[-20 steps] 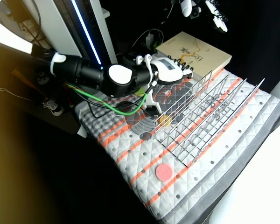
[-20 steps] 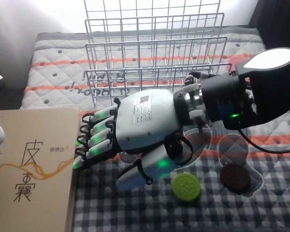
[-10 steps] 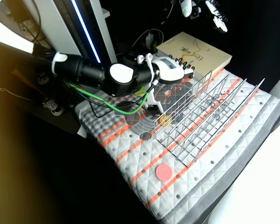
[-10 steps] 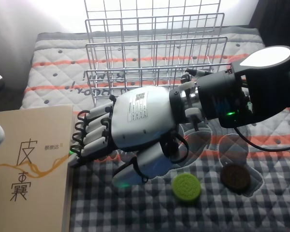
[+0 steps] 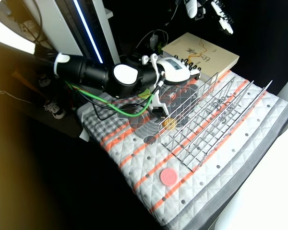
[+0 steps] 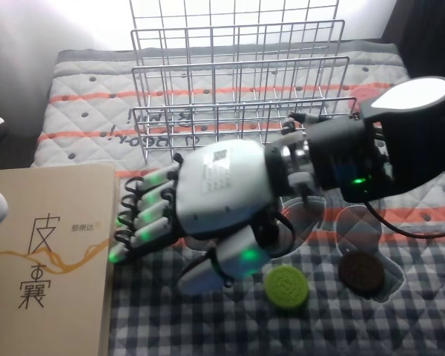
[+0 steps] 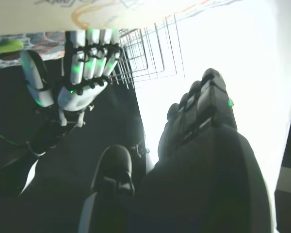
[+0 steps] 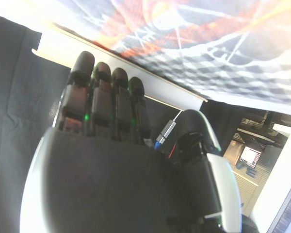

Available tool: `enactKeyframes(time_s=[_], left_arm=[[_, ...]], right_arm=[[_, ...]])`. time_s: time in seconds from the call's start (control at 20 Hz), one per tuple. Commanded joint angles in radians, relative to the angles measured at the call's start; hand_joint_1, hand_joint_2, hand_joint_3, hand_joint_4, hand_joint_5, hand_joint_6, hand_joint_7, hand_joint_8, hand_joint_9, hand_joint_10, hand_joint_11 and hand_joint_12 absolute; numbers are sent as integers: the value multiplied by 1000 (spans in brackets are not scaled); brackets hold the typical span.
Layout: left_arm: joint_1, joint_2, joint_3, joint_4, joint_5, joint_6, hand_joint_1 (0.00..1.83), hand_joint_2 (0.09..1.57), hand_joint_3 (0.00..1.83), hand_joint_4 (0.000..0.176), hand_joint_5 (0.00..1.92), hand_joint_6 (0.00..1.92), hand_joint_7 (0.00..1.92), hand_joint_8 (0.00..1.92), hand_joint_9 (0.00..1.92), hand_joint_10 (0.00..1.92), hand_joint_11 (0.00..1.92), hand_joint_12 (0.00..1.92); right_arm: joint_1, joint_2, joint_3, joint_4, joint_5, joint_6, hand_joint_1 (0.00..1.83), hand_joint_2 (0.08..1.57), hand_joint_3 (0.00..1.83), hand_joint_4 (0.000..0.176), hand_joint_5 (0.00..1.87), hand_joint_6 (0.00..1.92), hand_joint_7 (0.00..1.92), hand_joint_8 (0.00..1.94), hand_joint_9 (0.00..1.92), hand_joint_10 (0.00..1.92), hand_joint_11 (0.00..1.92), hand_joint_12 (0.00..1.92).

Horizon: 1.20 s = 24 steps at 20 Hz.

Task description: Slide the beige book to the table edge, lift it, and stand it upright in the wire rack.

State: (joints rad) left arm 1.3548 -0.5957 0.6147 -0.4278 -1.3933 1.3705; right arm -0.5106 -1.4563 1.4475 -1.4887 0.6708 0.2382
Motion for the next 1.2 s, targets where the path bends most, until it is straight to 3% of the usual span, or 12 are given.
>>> enactKeyframes(time_s=[0.0,0.25,0.4,0.5,0.55,0.65,0.75,0.8,0.9,0.95,1.05,1.15], left_arm=[[1,-3,0,-5,-128,-6,0,1395,0,0,47,1,0,0,0,0,0,0],[30,-3,-6,-20,-155,-20,0,1395,0,0,58,5,0,0,0,0,0,0],[75,-6,-17,-50,-212,-36,0,1405,1,0,58,5,0,0,0,0,0,0],[117,-13,-19,-79,-263,-69,0,1380,0,0,43,0,0,0,0,0,0,0],[130,-19,-19,-92,-284,-87,0,1371,0,0,36,0,0,0,0,0,0,0],[154,-43,-13,-124,-319,-121,0,1387,0,0,38,1,0,0,0,0,0,0],[161,-67,4,-150,-321,-168,140,1399,0,0,73,10,0,0,0,0,0,0],[164,-83,20,-162,-321,-203,229,1376,0,0,80,9,1,0,0,0,0,0],[164,-106,50,-175,-311,-269,400,1354,0,0,112,11,50,13,26,8,0,0],[164,-118,70,-185,-300,-312,445,1346,0,0,120,10,72,15,52,15,0,0],[164,-136,108,-194,-277,-390,490,1319,0,0,154,11,131,13,102,15,2,1],[164,-150,139,-202,-244,-440,462,1266,0,0,204,5,186,6,187,3,0,488]], right_arm=[[-1,11,-4,61,35,1,67,1482,0,0,195,2,222,3,158,2,0,595],[-17,63,-31,53,32,11,54,1484,2,0,206,2,200,0,147,4,0,534],[-11,123,-81,59,38,11,11,1484,1,0,195,0,171,2,96,1,0,388],[-8,198,-120,176,108,-1,1,1485,0,0,169,0,140,0,81,0,0,395],[-8,231,-140,241,139,-39,41,1478,1,0,214,0,188,1,131,2,0,542],[-20,328,-208,426,207,-174,39,1484,2,0,184,2,172,3,102,1,0,463],[-55,413,-268,587,288,-290,16,1496,4,0,221,6,198,5,111,2,0,470],[-80,446,-293,662,327,-350,2,1494,2,0,211,5,187,5,104,2,0,353],[-135,491,-329,814,400,-472,6,1506,2,0,209,3,170,3,105,2,0,276],[-168,507,-338,898,447,-524,77,1495,0,0,223,5,187,6,131,8,11,295],[-224,536,-358,1025,521,-610,34,1516,3,0,198,0,187,2,181,8,49,326],[-293,578,-388,1165,595,-726,65,1542,6,0,260,17,246,14,167,0,47,342]])
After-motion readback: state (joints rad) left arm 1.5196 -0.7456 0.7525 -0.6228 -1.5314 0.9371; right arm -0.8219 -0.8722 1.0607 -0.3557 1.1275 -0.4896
